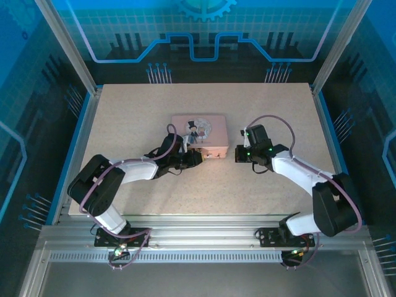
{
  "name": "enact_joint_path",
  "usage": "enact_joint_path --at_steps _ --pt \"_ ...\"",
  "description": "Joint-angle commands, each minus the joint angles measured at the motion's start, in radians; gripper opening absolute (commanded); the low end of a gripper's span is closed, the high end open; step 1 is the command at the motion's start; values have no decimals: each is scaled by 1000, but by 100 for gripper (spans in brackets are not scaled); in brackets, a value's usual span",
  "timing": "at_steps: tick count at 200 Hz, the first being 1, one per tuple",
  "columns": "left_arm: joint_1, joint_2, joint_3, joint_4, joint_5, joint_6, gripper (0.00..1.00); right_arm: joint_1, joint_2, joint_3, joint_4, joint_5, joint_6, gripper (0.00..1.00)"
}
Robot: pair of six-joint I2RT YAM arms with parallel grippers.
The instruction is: Unlock the padlock with the key
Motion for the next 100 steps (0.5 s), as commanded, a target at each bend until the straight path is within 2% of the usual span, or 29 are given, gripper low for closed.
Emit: enact_joint_path --at_steps 1,63,100 --pt "5 -27 43 -68 27 -38 0 -13 -65 -33 -23 -19 -15 0" --pt "5 -2 23 56 58 -143 0 -9 -253 -171 120 -245 12 0" --pt "6 16 12 114 70 -182 0 -1 -318 -231 220 -330 56 0"
